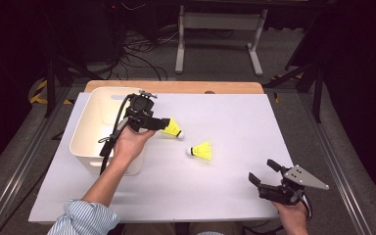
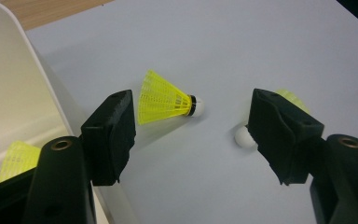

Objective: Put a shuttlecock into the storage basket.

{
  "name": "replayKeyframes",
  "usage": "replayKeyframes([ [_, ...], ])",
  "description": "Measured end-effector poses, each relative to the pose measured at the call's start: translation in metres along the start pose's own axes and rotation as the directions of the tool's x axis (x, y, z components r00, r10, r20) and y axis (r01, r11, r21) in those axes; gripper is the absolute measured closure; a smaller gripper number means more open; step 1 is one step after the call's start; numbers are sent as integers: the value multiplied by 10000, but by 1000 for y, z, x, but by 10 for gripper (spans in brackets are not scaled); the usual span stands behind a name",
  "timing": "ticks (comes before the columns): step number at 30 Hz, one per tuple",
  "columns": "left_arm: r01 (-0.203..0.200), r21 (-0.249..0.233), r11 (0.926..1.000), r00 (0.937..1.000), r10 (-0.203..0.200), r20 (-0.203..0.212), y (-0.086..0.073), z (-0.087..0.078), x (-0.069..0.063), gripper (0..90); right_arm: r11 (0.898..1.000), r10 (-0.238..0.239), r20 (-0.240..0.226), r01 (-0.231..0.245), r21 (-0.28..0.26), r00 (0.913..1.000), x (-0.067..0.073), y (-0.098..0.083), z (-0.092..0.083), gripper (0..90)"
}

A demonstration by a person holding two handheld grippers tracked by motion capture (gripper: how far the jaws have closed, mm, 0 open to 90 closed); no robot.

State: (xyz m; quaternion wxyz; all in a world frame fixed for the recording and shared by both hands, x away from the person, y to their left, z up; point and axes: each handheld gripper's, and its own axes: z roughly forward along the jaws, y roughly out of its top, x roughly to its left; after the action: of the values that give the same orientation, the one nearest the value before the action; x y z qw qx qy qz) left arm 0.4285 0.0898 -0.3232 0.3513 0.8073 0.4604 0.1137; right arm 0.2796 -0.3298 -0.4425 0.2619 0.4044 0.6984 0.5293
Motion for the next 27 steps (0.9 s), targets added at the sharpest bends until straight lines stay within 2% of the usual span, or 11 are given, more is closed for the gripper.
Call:
replayKeyframes([
  [4,-42,93,9999,10000,42,-59,2,3,-2,325,10000,-18,-26,18,19,10000,0,0,0,123],
  [6,-94,262,9996,9999,97,-109,5,7,-3,330,9993,-378,42,377,45,9993,2,1,0,123],
  [8,-36,213,9998,10000,37,-45,7,9,-4,327,9986,-511,21,510,99,9987,4,1,1,122],
  [16,98,139,9999,9999,-98,32,15,16,-6,319,9992,-376,15,376,143,9993,3,0,2,123],
  [27,250,373,9990,9996,-245,-142,24,31,-8,309,9996,-250,23,250,118,9997,1,0,2,123],
])
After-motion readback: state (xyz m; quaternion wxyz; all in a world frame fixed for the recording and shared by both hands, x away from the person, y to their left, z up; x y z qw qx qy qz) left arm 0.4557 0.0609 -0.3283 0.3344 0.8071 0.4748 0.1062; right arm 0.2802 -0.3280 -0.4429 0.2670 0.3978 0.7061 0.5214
